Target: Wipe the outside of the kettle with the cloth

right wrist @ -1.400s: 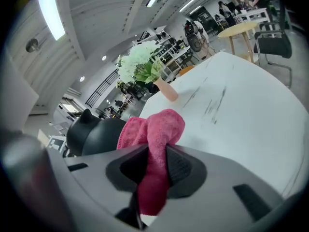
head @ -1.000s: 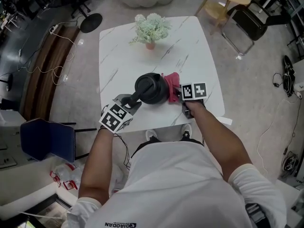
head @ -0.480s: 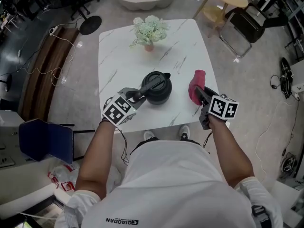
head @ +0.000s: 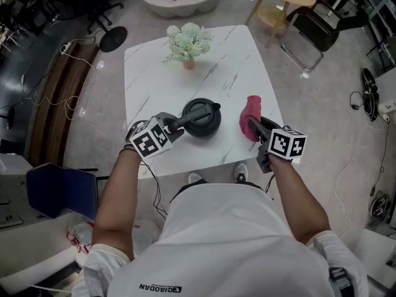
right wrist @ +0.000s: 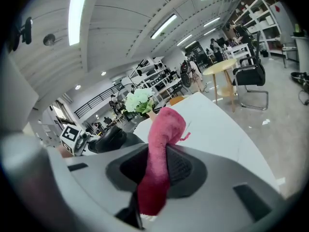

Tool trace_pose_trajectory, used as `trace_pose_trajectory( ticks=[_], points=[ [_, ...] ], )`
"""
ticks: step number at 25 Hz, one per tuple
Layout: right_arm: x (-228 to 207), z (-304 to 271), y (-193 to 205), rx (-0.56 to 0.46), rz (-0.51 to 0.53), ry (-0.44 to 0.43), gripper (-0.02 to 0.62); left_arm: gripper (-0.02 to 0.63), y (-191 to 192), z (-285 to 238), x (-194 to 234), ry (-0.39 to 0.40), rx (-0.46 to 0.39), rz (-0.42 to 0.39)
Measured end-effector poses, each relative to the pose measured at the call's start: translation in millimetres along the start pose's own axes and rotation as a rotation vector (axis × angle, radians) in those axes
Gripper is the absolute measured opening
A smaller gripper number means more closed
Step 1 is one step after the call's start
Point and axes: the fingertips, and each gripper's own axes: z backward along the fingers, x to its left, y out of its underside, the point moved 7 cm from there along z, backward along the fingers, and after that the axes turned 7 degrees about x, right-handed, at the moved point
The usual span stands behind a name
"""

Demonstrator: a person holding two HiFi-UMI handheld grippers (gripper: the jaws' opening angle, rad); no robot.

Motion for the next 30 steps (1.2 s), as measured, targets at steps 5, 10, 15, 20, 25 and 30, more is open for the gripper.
trace_pose_trajectory(
  ticks=[5, 10, 15, 20, 25, 30],
  points=[
    [6, 3, 7, -0.014, -0.013, 0.005, 0.097, 0.097, -9, 0, 18, 0.129, 0.013, -0.130],
    [13, 11, 19, -0.032, -0.014, 0.053, 0.098, 0.095, -9, 0, 42, 0.209, 0.052, -0.285],
    [18, 18, 30, -0.049, -0.042, 0.098, 0.098, 0.101, -7, -3, 57, 0.153, 0.102, -0.483],
    [29, 19, 41, -0.056, -0.067, 0.119, 0.098, 0.115, -12, -8, 73, 0.077, 0.143, -0.627],
    [43, 17, 46, -0.063, -0.054, 0.119, 0.098, 0.146, -21, -17, 96, -0.104, 0.167, -0.724],
    [51, 15, 42, -0.059, -0.041, 0.078, 0.098, 0.172, -24, -15, 105, -0.186, 0.097, -0.625]
  ],
)
